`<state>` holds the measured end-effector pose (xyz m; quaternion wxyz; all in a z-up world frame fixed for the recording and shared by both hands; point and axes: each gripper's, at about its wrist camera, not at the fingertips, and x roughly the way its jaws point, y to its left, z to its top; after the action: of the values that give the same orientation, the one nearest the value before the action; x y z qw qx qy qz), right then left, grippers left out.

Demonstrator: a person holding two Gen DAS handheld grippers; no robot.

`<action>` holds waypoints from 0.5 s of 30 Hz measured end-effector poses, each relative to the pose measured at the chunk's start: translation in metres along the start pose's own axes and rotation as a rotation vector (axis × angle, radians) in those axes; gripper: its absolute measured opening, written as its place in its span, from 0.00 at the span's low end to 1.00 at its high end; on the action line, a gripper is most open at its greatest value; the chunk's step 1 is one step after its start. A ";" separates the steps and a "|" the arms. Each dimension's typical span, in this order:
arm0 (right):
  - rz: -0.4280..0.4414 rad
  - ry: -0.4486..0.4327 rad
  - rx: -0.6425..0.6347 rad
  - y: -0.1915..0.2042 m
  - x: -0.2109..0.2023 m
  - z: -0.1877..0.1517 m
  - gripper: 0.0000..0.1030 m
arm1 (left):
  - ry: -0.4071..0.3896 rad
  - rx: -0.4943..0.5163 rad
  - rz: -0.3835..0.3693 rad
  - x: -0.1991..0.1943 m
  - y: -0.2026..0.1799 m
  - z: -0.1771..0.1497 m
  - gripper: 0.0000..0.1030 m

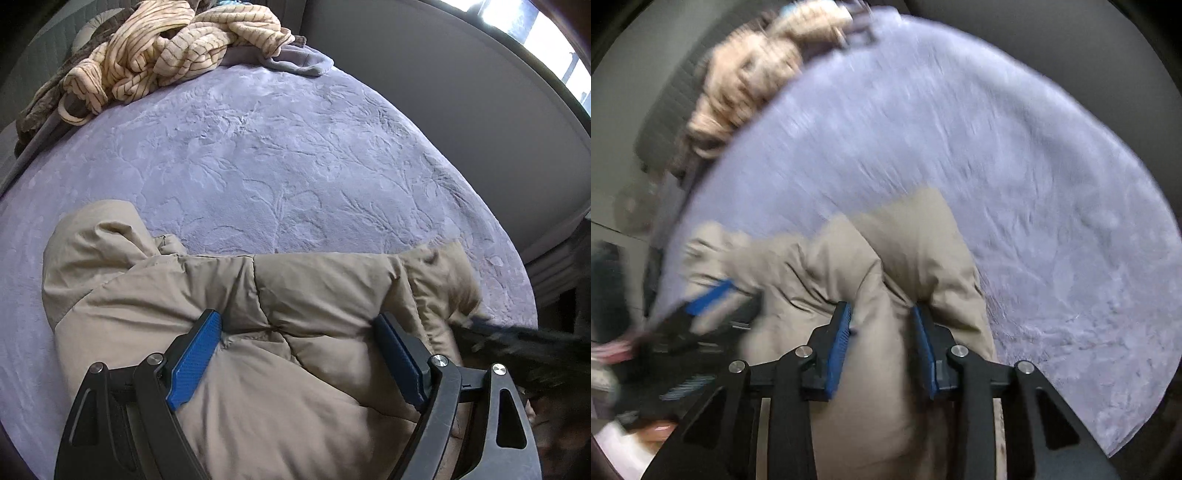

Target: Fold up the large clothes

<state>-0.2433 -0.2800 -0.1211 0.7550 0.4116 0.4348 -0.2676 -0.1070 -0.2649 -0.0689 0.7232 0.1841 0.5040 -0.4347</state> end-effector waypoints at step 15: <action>0.040 0.045 -0.131 -0.006 -0.051 -0.050 0.38 | 0.073 -0.055 -0.039 -0.098 0.019 -0.085 0.84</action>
<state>-0.2939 -0.2380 -0.0925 0.7757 0.3757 0.4597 -0.2139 -0.1508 -0.1505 -0.0211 0.7005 0.1702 0.5454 -0.4276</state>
